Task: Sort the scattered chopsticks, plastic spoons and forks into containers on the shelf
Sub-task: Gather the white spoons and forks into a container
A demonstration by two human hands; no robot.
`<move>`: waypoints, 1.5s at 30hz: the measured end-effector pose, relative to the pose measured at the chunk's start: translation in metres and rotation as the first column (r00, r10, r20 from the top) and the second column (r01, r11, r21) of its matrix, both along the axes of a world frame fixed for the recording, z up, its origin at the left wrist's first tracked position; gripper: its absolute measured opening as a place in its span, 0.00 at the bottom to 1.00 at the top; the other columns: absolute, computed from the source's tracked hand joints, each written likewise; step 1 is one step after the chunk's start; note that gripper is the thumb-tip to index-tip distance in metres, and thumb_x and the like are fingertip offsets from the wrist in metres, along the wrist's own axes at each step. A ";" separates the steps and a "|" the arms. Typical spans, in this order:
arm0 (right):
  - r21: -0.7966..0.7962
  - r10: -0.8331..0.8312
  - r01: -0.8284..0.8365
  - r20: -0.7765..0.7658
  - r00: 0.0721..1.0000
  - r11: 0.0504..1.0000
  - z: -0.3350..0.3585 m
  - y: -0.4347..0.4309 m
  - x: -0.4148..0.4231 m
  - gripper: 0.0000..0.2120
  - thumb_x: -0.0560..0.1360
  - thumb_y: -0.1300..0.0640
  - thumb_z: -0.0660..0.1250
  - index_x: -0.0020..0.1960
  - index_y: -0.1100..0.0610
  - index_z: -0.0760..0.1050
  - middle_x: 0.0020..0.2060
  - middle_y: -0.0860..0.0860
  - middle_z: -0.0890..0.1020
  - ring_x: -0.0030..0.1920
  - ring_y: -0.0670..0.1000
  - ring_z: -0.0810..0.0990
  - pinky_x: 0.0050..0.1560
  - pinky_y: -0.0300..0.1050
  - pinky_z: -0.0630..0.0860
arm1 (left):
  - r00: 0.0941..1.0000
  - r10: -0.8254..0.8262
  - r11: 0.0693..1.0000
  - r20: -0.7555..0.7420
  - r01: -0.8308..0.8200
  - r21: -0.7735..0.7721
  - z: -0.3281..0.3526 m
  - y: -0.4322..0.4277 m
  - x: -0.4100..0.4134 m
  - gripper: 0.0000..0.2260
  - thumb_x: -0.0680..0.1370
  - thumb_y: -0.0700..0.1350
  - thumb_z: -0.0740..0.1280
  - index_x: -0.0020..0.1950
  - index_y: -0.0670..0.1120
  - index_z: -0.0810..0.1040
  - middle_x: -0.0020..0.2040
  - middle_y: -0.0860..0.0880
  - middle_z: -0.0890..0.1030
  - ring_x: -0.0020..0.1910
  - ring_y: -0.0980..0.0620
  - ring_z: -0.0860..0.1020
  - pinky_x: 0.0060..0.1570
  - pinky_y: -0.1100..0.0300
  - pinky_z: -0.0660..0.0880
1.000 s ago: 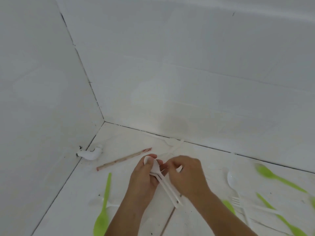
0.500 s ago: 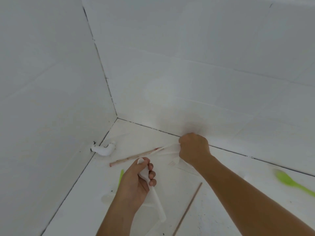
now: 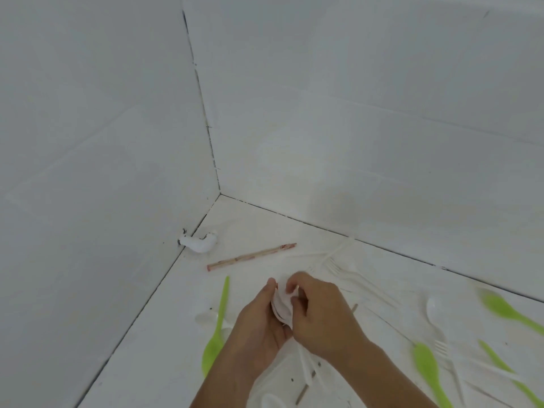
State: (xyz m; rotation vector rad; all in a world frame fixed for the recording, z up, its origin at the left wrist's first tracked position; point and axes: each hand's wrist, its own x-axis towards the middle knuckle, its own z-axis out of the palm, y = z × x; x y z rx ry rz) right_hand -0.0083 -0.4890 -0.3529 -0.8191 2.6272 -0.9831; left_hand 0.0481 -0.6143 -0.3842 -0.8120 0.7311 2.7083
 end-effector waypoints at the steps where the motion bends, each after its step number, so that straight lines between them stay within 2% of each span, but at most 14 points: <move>1: 0.041 0.037 -0.038 0.030 0.999 0.998 -0.001 0.000 0.002 0.12 0.75 0.61 0.60 0.55 0.48 0.68 0.32 0.42 0.75 0.33 0.45 0.76 0.34 0.42 0.72 | 1.000 0.006 1.000 -0.001 -0.006 -0.030 -0.001 0.000 0.004 0.24 0.85 0.53 0.60 0.68 0.34 0.77 0.65 0.34 0.80 0.63 0.38 0.80 0.66 0.45 0.74; 5: 0.152 0.142 -0.152 0.075 0.987 0.977 -0.005 -0.002 0.006 0.08 0.77 0.55 0.58 0.53 0.45 0.61 0.34 0.47 0.77 0.34 0.50 0.77 0.36 0.50 0.76 | 0.999 -0.003 0.970 -0.033 -0.005 -0.243 -0.008 0.000 0.019 0.19 0.80 0.47 0.65 0.64 0.35 0.79 0.57 0.35 0.82 0.53 0.43 0.81 0.52 0.52 0.79; 11: 0.043 -0.084 0.082 0.049 0.995 0.996 -0.016 -0.006 0.006 0.03 0.71 0.54 0.68 0.43 0.47 0.79 0.33 0.41 0.78 0.36 0.43 0.78 0.40 0.43 0.77 | 0.997 -0.028 0.961 -0.070 0.008 -0.277 0.004 -0.002 0.030 0.15 0.86 0.42 0.59 0.65 0.34 0.78 0.60 0.34 0.82 0.57 0.42 0.81 0.58 0.50 0.79; 14: 0.047 -0.065 0.062 0.066 0.996 0.997 -0.018 -0.011 0.010 0.03 0.69 0.49 0.70 0.39 0.48 0.80 0.37 0.43 0.76 0.39 0.43 0.77 0.40 0.43 0.76 | 0.998 -0.009 0.967 -0.060 -0.006 -0.253 0.005 -0.008 0.037 0.13 0.86 0.38 0.58 0.64 0.32 0.75 0.58 0.34 0.82 0.53 0.42 0.82 0.53 0.49 0.80; 18: 0.102 -0.107 0.087 0.212 0.971 0.991 -0.015 -0.014 0.006 0.19 0.61 0.44 0.80 0.36 0.53 0.73 0.31 0.43 0.73 0.32 0.44 0.70 0.34 0.37 0.67 | 0.991 0.128 0.967 -0.029 -0.132 -0.217 0.012 -0.029 0.055 0.11 0.79 0.27 0.56 0.50 0.38 0.75 0.48 0.35 0.80 0.45 0.40 0.81 0.44 0.48 0.82; 22: 0.110 -0.267 0.252 0.162 0.950 0.961 -0.019 -0.009 -0.016 0.09 0.70 0.55 0.78 0.39 0.50 0.77 0.35 0.44 0.77 0.40 0.47 0.77 0.41 0.36 0.71 | 0.950 0.313 0.932 0.002 -0.307 -0.194 0.010 -0.059 0.072 0.14 0.75 0.27 0.52 0.42 0.43 0.70 0.37 0.42 0.71 0.32 0.46 0.73 0.31 0.54 0.76; 26: 0.287 0.010 -0.046 0.127 0.992 0.957 -0.022 -0.008 -0.009 0.09 0.74 0.58 0.71 0.50 0.44 0.81 0.43 0.42 0.78 0.46 0.45 0.78 0.51 0.42 0.77 | 0.925 0.377 0.903 -0.034 -0.376 -0.210 0.018 -0.079 0.086 0.17 0.73 0.24 0.50 0.47 0.41 0.72 0.38 0.43 0.72 0.30 0.48 0.70 0.28 0.58 0.71; 28: 0.352 0.180 -0.213 0.126 0.976 0.911 -0.028 -0.015 0.016 0.08 0.75 0.54 0.70 0.53 0.46 0.82 0.45 0.42 0.76 0.47 0.46 0.78 0.50 0.40 0.74 | 0.918 0.393 0.888 -0.061 -0.396 -0.234 0.021 -0.083 0.094 0.19 0.75 0.23 0.51 0.53 0.40 0.74 0.39 0.42 0.75 0.32 0.48 0.72 0.28 0.58 0.72; 30: 0.400 0.244 -0.229 0.012 0.970 0.887 -0.037 -0.023 0.037 0.07 0.77 0.49 0.67 0.51 0.51 0.79 0.46 0.45 0.74 0.51 0.50 0.77 0.47 0.42 0.71 | 0.911 0.407 0.877 -0.066 -0.410 -0.249 0.024 -0.085 0.104 0.18 0.76 0.24 0.52 0.56 0.39 0.76 0.41 0.42 0.78 0.34 0.47 0.74 0.30 0.57 0.73; 32: 0.399 0.198 -0.158 -0.063 0.978 0.903 -0.040 -0.028 0.047 0.08 0.79 0.49 0.65 0.52 0.52 0.77 0.49 0.47 0.74 0.53 0.53 0.75 0.48 0.46 0.74 | 0.914 0.403 0.885 -0.041 -0.401 -0.237 0.025 -0.086 0.115 0.16 0.76 0.26 0.53 0.53 0.39 0.76 0.41 0.41 0.78 0.34 0.45 0.75 0.31 0.56 0.75; 35: 0.416 0.097 -0.099 0.027 0.995 0.904 -0.025 -0.036 0.048 0.02 0.78 0.54 0.67 0.50 0.51 0.77 0.49 0.46 0.76 0.51 0.52 0.77 0.50 0.46 0.77 | 0.932 0.362 0.906 -0.012 -0.355 -0.230 0.029 -0.085 0.129 0.14 0.74 0.27 0.52 0.47 0.42 0.73 0.38 0.43 0.73 0.30 0.48 0.70 0.28 0.57 0.71; 40: 0.498 -0.138 0.027 0.188 0.973 0.867 0.015 -0.002 0.037 0.09 0.61 0.60 0.64 0.37 0.50 0.78 0.39 0.45 0.82 0.42 0.50 0.82 0.40 0.40 0.77 | 0.941 0.335 0.891 -0.043 -0.331 -0.311 0.033 -0.079 0.139 0.13 0.77 0.26 0.56 0.46 0.43 0.71 0.38 0.46 0.72 0.30 0.49 0.69 0.27 0.58 0.69; 42: 0.491 -0.186 0.091 0.149 0.971 0.867 0.033 0.024 0.034 0.07 0.63 0.59 0.67 0.36 0.48 0.80 0.38 0.43 0.82 0.42 0.47 0.82 0.41 0.40 0.78 | 0.949 0.307 0.891 -0.064 -0.311 -0.331 0.034 -0.073 0.138 0.11 0.79 0.27 0.60 0.48 0.43 0.72 0.38 0.46 0.72 0.31 0.49 0.69 0.27 0.58 0.69; 45: 0.386 -0.276 0.237 0.048 0.960 0.892 0.059 0.050 0.038 0.07 0.70 0.57 0.73 0.45 0.46 0.83 0.39 0.41 0.82 0.43 0.44 0.80 0.46 0.41 0.76 | 0.955 0.289 0.892 -0.074 -0.296 -0.342 0.032 -0.061 0.133 0.06 0.80 0.30 0.64 0.51 0.41 0.74 0.40 0.46 0.72 0.31 0.49 0.70 0.28 0.58 0.70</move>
